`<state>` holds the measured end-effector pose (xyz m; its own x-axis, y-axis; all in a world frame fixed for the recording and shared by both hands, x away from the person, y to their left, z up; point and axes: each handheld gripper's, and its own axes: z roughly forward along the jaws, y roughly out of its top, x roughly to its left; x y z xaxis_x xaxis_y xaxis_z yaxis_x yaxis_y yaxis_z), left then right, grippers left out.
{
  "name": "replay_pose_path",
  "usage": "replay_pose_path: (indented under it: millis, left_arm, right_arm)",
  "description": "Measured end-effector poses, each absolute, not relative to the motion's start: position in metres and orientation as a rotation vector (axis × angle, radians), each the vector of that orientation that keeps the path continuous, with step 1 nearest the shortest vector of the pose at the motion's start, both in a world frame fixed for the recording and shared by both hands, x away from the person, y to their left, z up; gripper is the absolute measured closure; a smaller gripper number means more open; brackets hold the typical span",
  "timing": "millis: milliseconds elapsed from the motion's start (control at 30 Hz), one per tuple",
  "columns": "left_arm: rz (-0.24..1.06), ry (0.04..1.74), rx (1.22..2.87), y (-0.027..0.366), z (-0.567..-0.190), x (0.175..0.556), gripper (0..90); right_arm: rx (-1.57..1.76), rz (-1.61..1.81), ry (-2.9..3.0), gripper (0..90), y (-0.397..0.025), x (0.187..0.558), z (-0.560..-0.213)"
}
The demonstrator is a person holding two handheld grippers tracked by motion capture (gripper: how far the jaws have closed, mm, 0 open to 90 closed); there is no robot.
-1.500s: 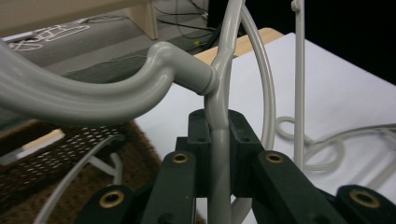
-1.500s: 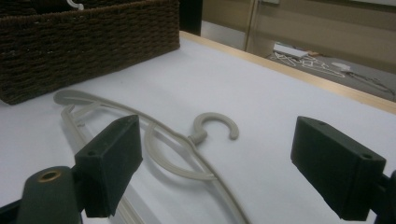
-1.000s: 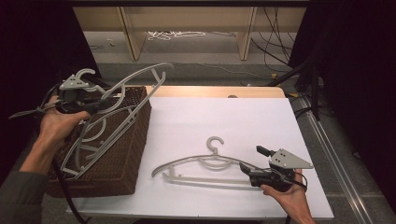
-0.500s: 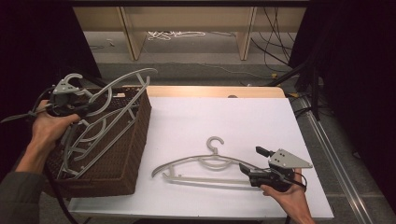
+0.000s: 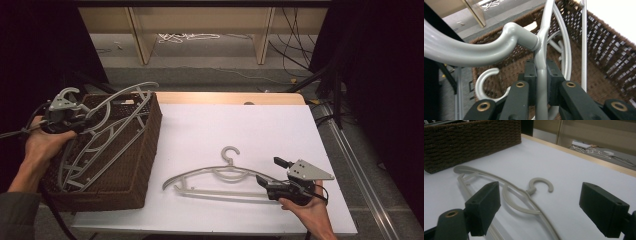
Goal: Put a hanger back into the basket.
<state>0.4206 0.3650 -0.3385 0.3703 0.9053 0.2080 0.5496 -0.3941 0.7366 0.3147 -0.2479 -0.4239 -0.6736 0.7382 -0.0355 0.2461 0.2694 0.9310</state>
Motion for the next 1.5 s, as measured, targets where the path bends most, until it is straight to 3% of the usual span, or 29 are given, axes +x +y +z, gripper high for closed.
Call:
replay_pose_path:
  millis: [533,1133,1267,1500]
  left_arm:
    - [0.827,1.330,2.134,0.378,-0.364,0.418,81.6]
    - [0.795,1.314,2.294,0.356,-0.398,0.429,81.0]
    - [0.796,1.359,2.252,0.360,-0.405,0.430,80.9]
    - [0.777,1.419,2.243,0.360,-0.406,0.431,70.4]
  right_arm:
    - [0.883,1.389,2.090,18.0,-0.248,0.315,-0.424]
    - [0.890,1.414,2.096,18.0,-0.246,0.316,-0.426]
    - [0.883,1.389,2.095,18.0,-0.247,0.316,-0.426]
    - [0.887,1.384,2.106,18.0,-0.248,0.316,-0.426]
